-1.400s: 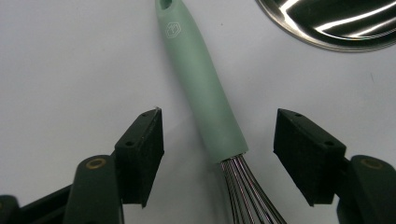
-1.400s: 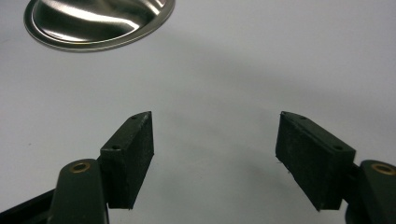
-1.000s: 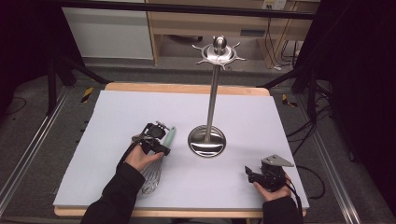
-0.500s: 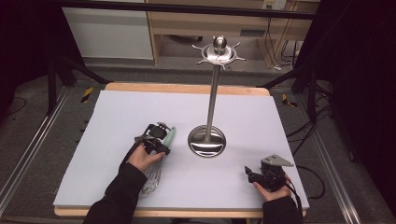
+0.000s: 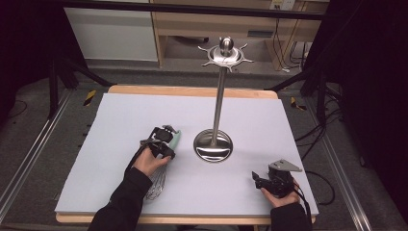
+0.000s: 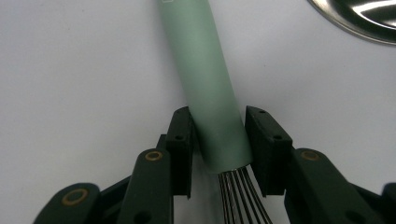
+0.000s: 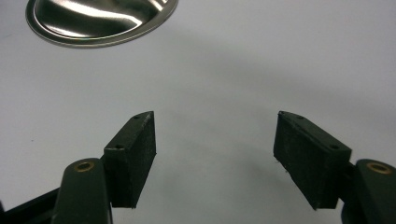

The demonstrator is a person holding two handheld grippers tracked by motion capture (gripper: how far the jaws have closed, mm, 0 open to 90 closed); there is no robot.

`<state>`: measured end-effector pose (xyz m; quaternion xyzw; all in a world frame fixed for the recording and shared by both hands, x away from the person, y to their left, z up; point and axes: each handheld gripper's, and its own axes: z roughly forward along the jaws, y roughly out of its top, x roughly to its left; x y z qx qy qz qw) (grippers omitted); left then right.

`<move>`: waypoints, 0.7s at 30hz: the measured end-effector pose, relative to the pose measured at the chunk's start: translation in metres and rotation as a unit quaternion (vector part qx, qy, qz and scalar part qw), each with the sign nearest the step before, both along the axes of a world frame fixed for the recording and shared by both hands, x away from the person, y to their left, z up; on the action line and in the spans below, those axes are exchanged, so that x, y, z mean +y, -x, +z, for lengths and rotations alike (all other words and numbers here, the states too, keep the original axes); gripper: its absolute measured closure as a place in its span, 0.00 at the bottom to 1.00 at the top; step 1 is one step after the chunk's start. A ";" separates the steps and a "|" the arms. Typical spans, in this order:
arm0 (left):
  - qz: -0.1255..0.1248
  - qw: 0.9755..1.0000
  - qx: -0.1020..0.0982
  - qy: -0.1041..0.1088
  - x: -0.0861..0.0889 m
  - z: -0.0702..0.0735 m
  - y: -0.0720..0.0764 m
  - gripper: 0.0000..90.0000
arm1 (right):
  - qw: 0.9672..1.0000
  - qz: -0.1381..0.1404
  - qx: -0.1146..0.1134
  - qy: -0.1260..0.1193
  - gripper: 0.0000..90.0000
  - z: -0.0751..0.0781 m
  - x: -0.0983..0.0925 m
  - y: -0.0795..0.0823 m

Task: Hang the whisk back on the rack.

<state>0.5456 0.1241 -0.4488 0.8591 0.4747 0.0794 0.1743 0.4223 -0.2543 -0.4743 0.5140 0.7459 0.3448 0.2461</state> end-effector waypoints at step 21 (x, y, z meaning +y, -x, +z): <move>-0.018 0.997 -0.036 0.060 0.006 0.026 0.024 0.77 | 1.000 0.002 -0.002 0.003 0.34 0.000 0.000 0.000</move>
